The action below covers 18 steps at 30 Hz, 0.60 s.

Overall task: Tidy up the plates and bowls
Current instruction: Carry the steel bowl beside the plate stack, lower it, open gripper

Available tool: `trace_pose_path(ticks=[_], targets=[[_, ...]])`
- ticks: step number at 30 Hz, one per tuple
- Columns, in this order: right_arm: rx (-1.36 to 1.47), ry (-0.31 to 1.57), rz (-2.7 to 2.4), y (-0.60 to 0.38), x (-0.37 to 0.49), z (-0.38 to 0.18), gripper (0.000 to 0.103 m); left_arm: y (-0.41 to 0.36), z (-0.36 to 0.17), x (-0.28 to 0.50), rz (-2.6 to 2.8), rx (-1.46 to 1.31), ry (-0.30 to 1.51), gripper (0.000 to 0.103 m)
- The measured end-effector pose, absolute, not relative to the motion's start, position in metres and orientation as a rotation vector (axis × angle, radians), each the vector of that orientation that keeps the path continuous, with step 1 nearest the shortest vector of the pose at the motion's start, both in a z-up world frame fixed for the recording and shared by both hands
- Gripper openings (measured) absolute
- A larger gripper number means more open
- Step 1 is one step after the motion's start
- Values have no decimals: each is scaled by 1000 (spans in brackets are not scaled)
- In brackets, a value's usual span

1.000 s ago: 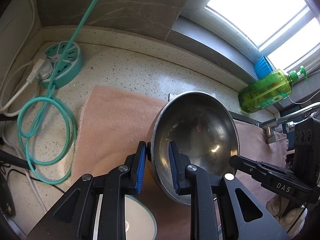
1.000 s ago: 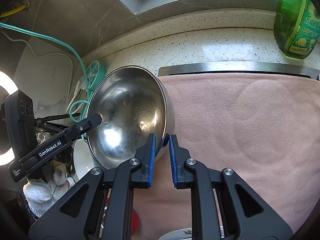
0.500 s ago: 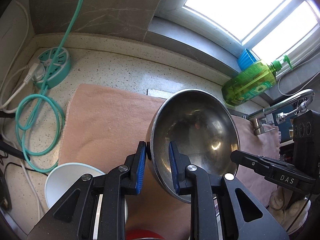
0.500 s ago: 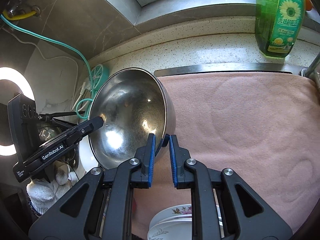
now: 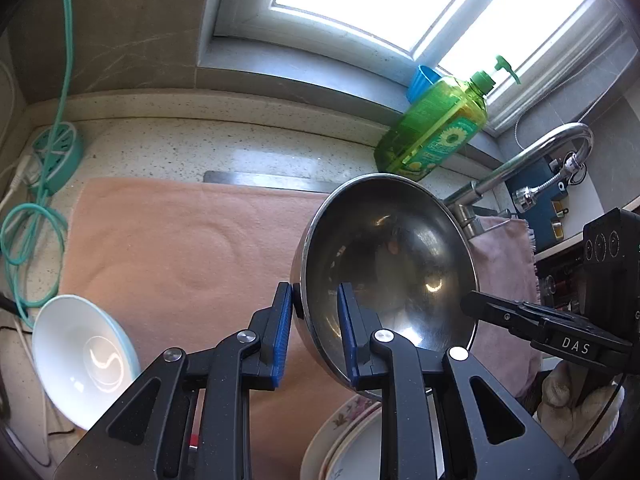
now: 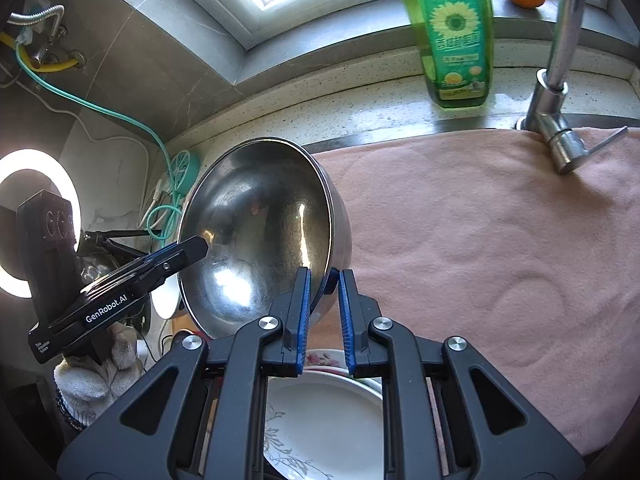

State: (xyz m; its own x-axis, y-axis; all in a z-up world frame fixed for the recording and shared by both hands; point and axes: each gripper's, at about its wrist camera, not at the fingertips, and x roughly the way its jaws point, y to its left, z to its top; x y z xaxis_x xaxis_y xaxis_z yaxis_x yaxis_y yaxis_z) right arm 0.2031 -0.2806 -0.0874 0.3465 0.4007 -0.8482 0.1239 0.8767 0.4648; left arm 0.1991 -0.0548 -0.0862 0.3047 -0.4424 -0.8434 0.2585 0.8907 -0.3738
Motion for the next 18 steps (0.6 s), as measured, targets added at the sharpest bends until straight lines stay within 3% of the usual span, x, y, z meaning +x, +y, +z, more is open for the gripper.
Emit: trace_pose_path(ticks=[18], targets=[[564, 1249, 47, -392, 108, -118, 14, -178, -105, 145, -630, -87, 1248, 21]])
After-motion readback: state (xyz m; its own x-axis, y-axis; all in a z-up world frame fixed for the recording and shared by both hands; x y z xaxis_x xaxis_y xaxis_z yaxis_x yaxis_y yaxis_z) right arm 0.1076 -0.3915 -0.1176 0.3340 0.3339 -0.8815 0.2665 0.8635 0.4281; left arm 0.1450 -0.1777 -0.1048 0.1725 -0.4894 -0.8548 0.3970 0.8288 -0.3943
